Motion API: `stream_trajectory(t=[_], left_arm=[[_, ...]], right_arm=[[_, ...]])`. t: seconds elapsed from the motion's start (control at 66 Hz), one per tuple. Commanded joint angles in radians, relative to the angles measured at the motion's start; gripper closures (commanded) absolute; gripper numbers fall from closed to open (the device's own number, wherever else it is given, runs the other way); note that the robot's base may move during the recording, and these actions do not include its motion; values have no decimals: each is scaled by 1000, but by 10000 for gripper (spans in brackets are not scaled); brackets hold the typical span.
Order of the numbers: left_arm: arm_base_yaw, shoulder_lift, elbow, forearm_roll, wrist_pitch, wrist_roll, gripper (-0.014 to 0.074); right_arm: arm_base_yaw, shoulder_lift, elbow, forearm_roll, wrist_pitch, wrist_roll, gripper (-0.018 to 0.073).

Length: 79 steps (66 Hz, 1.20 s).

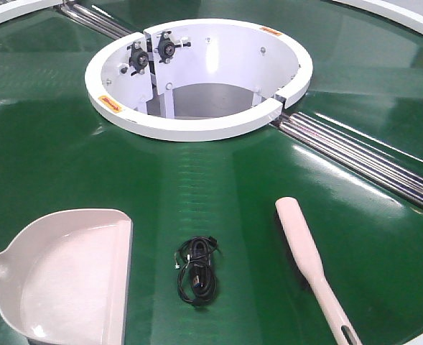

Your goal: Clean and inspect green conveyor with broom and dustpan

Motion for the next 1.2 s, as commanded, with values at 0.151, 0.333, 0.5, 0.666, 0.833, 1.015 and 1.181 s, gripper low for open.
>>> stream_trajectory(t=[0.151,0.333,0.5,0.666,0.833,1.015,1.181], left_arm=[[0,-14,23,-8,-69,-7,619],[0,-14,23,-8,-69,-7,619],[0,-14,23,-8,-69,-7,619],[0,-14,23,-8,-69,-7,619],[0,-14,23,-8,-69,-7,619],[0,-14,23,-8,-73,-7,619],[0,-14,23,-9,-118,-7,619]], right_arm=[[-8,-9,12,-11,-74,-2,565],[-8,-9,12,-11,-74,-2,565],[-8,-9,12,-11,-74,-2,565],[-8,-9,12,-11,-72,-2,565],[-8,-9,12,-12,-72,-2,565],[-8,-9,12,-11,-87,1,565],[-8,-9,12,-11,-104,1,565]])
